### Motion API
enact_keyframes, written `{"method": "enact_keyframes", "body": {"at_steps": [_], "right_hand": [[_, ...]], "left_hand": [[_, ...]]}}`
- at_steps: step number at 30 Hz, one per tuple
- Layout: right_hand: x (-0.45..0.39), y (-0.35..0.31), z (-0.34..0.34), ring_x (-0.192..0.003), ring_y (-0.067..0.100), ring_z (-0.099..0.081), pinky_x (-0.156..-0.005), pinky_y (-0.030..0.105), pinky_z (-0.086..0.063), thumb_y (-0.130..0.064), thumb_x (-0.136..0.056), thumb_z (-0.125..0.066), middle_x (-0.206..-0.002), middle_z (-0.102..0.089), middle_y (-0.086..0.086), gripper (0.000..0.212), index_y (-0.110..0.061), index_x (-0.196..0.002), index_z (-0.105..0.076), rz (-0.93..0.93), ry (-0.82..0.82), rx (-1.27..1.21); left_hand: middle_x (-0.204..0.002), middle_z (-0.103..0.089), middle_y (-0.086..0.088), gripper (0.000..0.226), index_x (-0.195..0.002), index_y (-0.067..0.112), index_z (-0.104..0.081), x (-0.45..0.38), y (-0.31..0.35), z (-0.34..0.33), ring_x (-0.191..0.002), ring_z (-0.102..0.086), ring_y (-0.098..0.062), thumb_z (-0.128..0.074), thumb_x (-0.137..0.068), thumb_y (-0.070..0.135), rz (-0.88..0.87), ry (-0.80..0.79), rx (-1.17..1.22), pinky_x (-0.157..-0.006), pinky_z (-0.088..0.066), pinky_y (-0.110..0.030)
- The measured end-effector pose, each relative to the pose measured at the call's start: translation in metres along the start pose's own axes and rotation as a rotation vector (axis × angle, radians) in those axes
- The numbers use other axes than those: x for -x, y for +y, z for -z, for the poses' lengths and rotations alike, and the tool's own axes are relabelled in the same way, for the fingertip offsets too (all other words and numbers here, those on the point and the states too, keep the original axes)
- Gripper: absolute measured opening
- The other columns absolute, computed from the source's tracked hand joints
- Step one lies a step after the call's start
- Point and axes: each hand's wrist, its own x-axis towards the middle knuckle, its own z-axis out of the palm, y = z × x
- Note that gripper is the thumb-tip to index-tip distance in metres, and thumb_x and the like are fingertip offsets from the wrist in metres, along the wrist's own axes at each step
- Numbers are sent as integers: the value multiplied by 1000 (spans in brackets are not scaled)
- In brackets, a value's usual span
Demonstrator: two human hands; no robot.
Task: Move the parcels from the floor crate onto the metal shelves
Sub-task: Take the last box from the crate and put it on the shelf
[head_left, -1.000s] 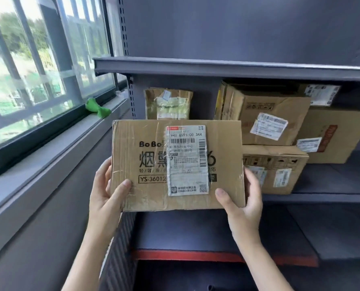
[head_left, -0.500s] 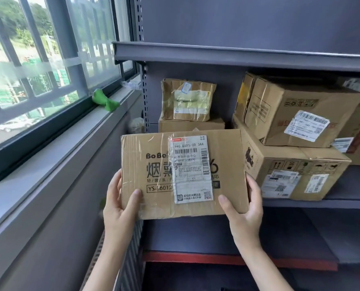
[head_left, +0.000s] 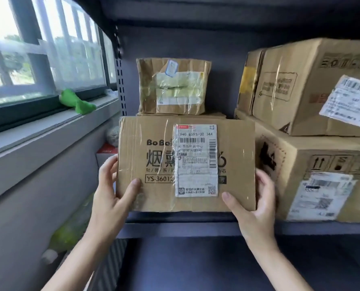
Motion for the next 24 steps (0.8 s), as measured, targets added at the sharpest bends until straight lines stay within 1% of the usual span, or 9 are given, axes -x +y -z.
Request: {"method": "enact_keyframes", "body": {"at_steps": [2, 5, 6, 9, 12, 15, 18, 21, 24], "right_hand": [[-3, 9, -2, -111, -2, -51, -92, 14, -42, -31, -62, -79, -115, -52, -31, 69, -49, -115, -39, 21, -25, 2], [-7, 19, -4, -111, 4, -52, -94, 26, -43, -22, -62, -82, -117, -51, -19, 71, -48, -111, -37, 44, -52, -3], [-9, 22, -5, -110, 3, -51, -93, 26, -42, -20, -62, -83, -117, -50, -18, 72, -48, -110, -36, 47, -59, 4], [-16, 27, -7, -102, -14, -46, -83, 7, -38, -24, -59, -80, -113, -45, -23, 70, -48, -104, -32, 41, -79, 43], [-29, 37, -10, -88, -30, -38, -69, -5, -32, -10, -60, -85, -104, -38, -23, 75, -27, -108, -30, 43, -87, 144], [-39, 44, -15, -80, -33, -37, -63, -6, -31, -8, -60, -84, -96, -36, -22, 75, -19, -107, -26, 41, -83, 236], [-48, 51, -18, -82, -21, -43, -61, -5, -30, -9, -59, -84, -93, -35, -22, 75, -18, -105, -24, 37, -73, 290], [-55, 55, -20, -80, -11, -39, -61, -5, -29, -10, -60, -84, -91, -33, -21, 76, -17, -103, -23, 31, -90, 324], [-59, 58, -21, -80, -9, -40, -60, -5, -30, -10, -59, -85, -91, -34, -20, 76, -16, -103, -23, 35, -100, 343]], "left_hand": [[-123, -52, 27, 47, -112, 62, -32, 0, -9, -1, -109, -55, -1, -56, -74, 49, -36, 2, 6, -88, -45, -22], [-122, -47, 24, 47, -115, 53, -27, -1, -17, -3, -102, -54, 11, -55, -82, 35, -84, -16, -11, -80, -44, -8], [-122, -46, 21, 46, -116, 47, -25, -3, -20, -4, -100, -53, 13, -52, -83, 29, -89, -28, -23, -79, -44, -6], [-121, -46, 7, 46, -118, 31, -20, -11, -26, -6, -95, -52, 14, -48, -81, 28, -79, -44, -72, -76, -44, -6], [-116, -46, -1, 47, -114, 24, -18, -22, -32, -6, -93, -54, -1, -52, -82, 25, -106, -74, -182, -77, -43, -19], [-113, -47, -7, 47, -114, 17, -18, -31, -43, -9, -92, -53, -20, -56, -89, 6, -136, -79, -257, -75, -39, -23], [-117, -48, -12, 43, -113, 14, -19, -38, -50, -14, -100, -53, -24, -53, -90, 2, -125, -74, -248, -83, -42, -31], [-120, -46, -14, 44, -109, 16, -17, -44, -54, -17, -104, -53, -28, -53, -89, 1, -102, -72, -234, -91, -44, -42], [-121, -46, -18, 46, -109, 16, -16, -49, -63, -20, -104, -53, -29, -54, -88, 0, -88, -67, -250, -87, -44, -38]]}}
